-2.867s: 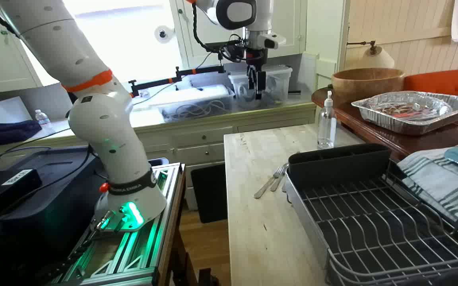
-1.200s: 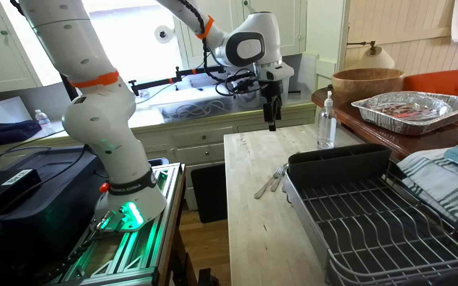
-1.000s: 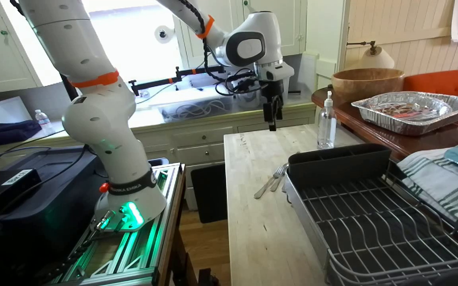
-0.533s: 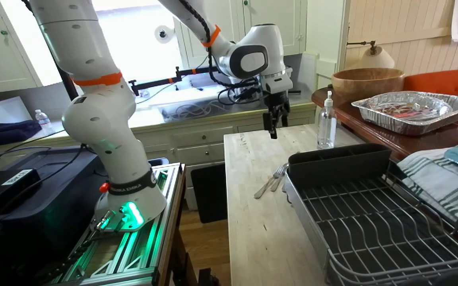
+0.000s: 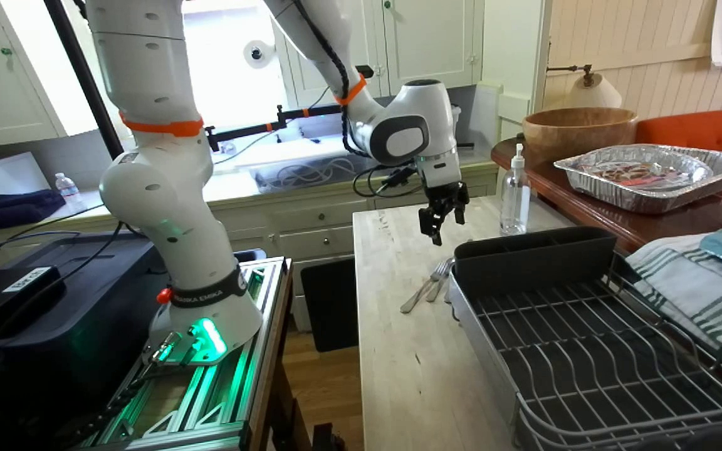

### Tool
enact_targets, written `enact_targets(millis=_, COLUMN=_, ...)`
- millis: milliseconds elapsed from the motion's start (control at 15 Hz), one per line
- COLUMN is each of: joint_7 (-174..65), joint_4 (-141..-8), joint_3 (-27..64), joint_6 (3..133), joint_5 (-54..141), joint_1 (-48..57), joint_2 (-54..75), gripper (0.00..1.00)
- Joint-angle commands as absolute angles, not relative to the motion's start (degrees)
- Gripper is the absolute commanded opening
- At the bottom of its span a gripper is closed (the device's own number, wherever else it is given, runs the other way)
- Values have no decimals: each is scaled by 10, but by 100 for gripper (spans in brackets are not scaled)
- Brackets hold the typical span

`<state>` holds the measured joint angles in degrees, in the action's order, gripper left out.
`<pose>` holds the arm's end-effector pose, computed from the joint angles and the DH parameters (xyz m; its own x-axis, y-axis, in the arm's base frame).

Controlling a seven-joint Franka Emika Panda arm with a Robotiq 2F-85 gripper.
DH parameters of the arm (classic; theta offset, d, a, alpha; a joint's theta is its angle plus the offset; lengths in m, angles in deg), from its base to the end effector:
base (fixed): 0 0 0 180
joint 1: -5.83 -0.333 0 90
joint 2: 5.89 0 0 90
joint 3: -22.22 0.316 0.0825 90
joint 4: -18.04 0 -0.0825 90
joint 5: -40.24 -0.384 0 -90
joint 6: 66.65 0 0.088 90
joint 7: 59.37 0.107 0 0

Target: Move the spoon next to the knife to the grey object on the plate rack

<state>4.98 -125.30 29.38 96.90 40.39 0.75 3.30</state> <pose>0.4778 0.1049 0.2415 0.6071 -0.7918 0.0664 -0.7730 -0.6079 -0.1815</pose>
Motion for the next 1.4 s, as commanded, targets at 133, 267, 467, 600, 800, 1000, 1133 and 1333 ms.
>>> enact_targets(millis=133, joint_7=77, joint_4=-1245, joint_3=260, joint_6=1036, joint_5=352, joint_1=-31, joint_2=102, gripper=100)
enact_targets(millis=267, joint_7=79, joint_4=-1242, joint_3=250, joint_6=1047, joint_5=335, joint_1=-41, joint_2=117, gripper=100)
enact_targets(millis=467, joint_7=89, joint_4=-1242, joint_3=232, joint_6=1061, joint_5=316, joint_1=-58, joint_2=133, gripper=100)
enact_targets(millis=600, joint_7=91, joint_4=-1241, joint_3=230, joint_6=1071, joint_5=299, joint_1=-60, joint_2=142, gripper=100)
enact_targets(millis=800, joint_7=88, joint_4=-1237, joint_3=227, joint_6=1077, joint_5=279, joint_1=-60, joint_2=155, gripper=100)
enact_targets(millis=1000, joint_7=85, joint_4=-1232, joint_3=225, joint_6=1079, joint_5=269, joint_1=-61, joint_2=166, gripper=100)
enact_targets(millis=1133, joint_7=83, joint_4=-1229, joint_3=226, joint_6=1080, joint_5=261, joint_1=-59, joint_2=172, gripper=97)
enact_targets(millis=1333, joint_7=80, joint_4=-1223, joint_3=227, joint_6=1080, joint_5=254, joint_1=-57, joint_2=180, gripper=87)
